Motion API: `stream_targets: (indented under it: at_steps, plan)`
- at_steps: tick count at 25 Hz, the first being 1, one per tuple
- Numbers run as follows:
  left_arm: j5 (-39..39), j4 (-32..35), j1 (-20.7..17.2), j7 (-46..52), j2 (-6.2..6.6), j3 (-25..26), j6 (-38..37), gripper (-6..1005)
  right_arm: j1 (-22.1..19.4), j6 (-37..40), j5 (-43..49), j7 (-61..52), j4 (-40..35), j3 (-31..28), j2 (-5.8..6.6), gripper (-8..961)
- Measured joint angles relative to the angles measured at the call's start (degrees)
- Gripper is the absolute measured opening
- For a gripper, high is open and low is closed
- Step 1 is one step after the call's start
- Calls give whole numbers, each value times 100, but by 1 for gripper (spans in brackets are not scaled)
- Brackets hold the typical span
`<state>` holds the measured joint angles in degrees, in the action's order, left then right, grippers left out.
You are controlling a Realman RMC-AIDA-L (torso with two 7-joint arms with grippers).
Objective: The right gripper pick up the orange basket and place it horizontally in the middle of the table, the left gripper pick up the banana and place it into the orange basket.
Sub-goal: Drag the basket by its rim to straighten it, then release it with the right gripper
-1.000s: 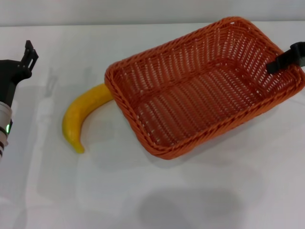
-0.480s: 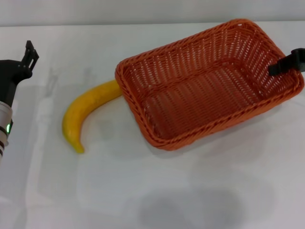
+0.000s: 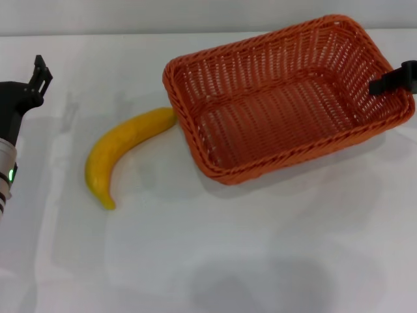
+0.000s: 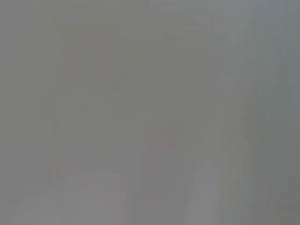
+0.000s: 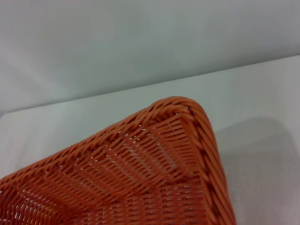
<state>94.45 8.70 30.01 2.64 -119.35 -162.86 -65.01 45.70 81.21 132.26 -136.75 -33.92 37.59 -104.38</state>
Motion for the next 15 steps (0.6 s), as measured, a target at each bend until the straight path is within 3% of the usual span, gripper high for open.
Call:
stream_targets:
  at_steps: [15]
  plan:
    - [20,0,11,0,0,0,-3,862,-203,-318,-411,-1,47,-50,-93,157]
